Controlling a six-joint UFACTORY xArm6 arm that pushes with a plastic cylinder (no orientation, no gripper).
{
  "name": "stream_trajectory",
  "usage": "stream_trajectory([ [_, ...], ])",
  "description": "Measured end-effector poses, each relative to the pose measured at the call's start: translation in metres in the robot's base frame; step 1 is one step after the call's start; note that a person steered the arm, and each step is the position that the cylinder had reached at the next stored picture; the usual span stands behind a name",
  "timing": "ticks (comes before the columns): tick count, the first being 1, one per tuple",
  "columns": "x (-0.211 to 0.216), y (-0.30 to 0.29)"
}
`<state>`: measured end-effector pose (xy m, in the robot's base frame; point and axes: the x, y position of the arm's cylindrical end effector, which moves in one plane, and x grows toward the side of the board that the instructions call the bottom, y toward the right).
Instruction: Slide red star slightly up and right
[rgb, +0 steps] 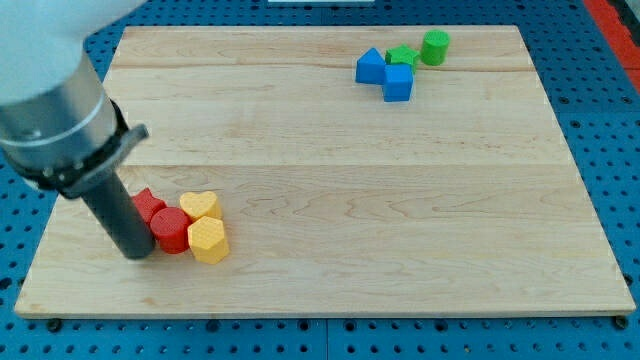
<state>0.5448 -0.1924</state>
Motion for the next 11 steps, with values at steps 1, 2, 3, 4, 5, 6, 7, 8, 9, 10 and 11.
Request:
stream_trajectory([
  [1,-0.025,-0.042],
  [2,-0.033,-0.037],
  [3,0.015,-0.048],
  [4,0.012,-0.013],
  [5,-0.016,-0.017],
  [6,-0.043,-0.017],
  [7,-0.044,-0.014],
  [8,-0.044,-0.007],
  [9,-0.044,-0.002],
  [10,-0.044,0.001],
  [11,-0.050,0.015],
])
